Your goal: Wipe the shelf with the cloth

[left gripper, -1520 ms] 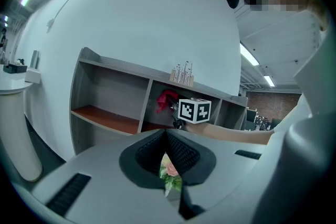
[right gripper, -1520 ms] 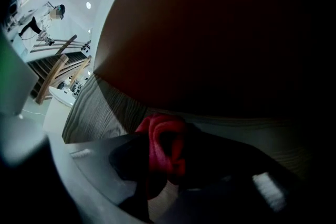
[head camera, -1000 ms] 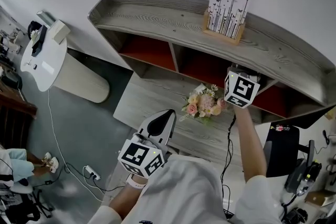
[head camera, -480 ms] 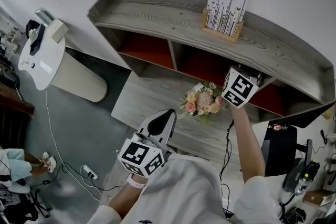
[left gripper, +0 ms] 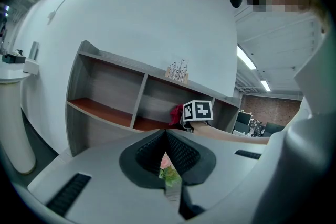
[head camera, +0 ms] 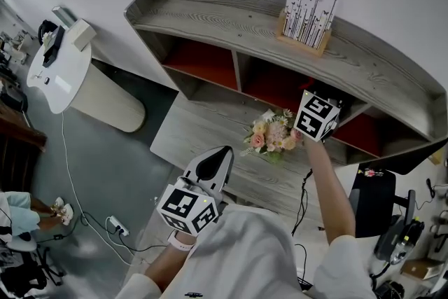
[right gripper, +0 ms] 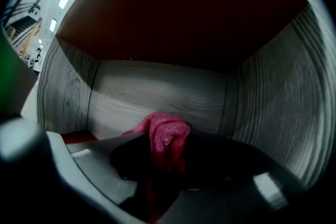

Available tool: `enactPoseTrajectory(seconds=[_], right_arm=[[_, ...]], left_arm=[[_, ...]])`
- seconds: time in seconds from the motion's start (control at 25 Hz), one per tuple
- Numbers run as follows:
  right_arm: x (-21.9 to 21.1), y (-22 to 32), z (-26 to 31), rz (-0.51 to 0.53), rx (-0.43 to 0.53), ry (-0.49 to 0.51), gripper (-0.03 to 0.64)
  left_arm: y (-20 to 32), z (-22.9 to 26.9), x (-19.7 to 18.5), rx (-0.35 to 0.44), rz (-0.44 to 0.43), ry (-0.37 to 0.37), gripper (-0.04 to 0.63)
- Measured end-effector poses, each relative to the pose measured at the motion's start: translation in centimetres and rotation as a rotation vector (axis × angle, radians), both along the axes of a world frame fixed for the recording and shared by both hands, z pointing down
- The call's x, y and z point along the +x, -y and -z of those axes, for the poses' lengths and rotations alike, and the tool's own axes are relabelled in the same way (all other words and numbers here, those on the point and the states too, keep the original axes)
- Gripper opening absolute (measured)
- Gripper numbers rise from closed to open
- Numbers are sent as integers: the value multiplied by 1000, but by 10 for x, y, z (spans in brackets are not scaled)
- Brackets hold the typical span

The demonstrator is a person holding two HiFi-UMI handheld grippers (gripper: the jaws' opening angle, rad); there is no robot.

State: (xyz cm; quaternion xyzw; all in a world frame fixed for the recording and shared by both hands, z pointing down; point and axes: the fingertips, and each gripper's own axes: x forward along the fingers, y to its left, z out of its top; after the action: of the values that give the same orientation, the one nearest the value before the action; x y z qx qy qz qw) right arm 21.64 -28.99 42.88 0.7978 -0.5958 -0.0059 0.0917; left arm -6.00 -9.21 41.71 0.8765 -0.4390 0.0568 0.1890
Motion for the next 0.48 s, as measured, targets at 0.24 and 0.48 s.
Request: enactPoseTrajectory(seconds=[0.24,0.48], right_arm=[[-28,15,-41,121,-220,-30,126],[-70,38,-44,242,-285,-63,127]], left_arm=[[-2,-1,1,-8,2,-8,6],[-2,0,-9,-6,24,-3,6]])
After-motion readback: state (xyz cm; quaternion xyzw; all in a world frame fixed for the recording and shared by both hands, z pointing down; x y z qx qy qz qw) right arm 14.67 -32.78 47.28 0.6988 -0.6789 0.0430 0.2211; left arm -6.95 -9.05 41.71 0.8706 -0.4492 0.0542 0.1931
